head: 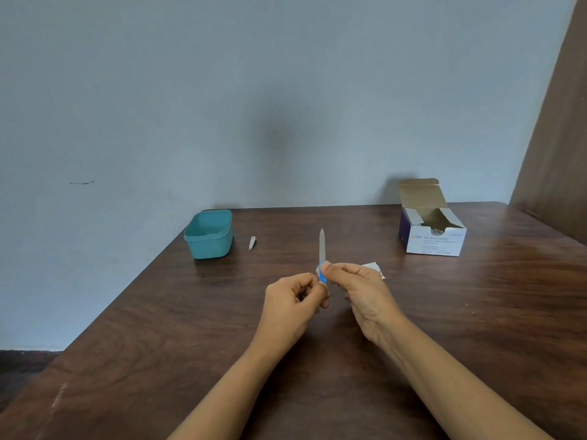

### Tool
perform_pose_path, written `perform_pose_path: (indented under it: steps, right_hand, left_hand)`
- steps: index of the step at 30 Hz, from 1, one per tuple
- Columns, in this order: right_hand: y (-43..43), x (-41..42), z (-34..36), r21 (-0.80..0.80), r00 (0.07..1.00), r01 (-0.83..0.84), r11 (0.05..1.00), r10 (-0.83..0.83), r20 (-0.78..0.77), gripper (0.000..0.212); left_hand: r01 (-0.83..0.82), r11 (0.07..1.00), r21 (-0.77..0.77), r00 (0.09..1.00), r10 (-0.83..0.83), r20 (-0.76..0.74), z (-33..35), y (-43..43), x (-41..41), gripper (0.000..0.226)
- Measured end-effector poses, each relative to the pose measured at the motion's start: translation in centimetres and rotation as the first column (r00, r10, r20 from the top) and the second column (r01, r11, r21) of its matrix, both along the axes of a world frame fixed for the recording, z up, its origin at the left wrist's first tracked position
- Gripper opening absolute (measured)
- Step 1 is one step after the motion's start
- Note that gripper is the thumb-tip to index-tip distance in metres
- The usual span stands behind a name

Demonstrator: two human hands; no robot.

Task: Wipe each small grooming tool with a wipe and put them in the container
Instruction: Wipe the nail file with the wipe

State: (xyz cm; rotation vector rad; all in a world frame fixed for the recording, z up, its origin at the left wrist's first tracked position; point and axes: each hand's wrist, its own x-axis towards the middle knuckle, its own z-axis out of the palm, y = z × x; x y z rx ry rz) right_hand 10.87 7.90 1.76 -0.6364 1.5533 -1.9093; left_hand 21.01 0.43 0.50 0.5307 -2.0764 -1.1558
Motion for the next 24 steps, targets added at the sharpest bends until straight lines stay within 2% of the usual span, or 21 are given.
perform_pose_path:
  steps: [3,7,9,13,17,20,24]
  right_hand:
    - [0.17,0.25,-0.02,-0.004,0.999,-0.028,1.000,0.028,0.032,0.007]
    - [0.05,0.25,-0.37,-0.009,0.998,0.040,0.999,-0.040,0.050,0.026]
    - [-0.08,0.18,-0.44,-0.008,0.996,0.074,0.997,-0.073,0.047,0.029]
    - [-0.10,0.05,-0.12,0.007,0.998,0.050,0.999,-0.050,0.023,0.019]
    - [0.07,-0.06,0.21,0.025,0.997,-0.072,0.997,0.072,0.019,0.015]
    - [0.29,-0.04,0.24,0.042,0.993,-0.115,0.993,0.114,0.017,0.017]
    - [0.36,-0.23,0.34,0.033,0.996,-0.088,0.996,0.087,0.036,0.011]
  left_hand:
    - [0.009,0.999,-0.051,1.000,-0.009,0.002,-0.06,0.01,0.12,0.024]
    - [0.020,0.997,-0.076,1.000,-0.019,0.015,0.01,0.49,-0.09,0.024]
    - [0.023,0.997,-0.075,1.000,-0.022,0.020,0.08,0.59,-0.19,0.024]
    - [0.009,1.000,-0.016,1.000,-0.009,-0.004,0.12,0.31,-0.10,0.022]
    - [-0.013,0.999,0.033,1.000,0.013,-0.012,0.25,0.16,0.21,0.023]
    - [-0.016,1.000,-0.004,1.000,0.016,0.001,0.30,0.05,0.38,0.024]
    - [-0.019,1.000,-0.022,1.000,0.020,0.020,0.20,-0.01,0.28,0.019]
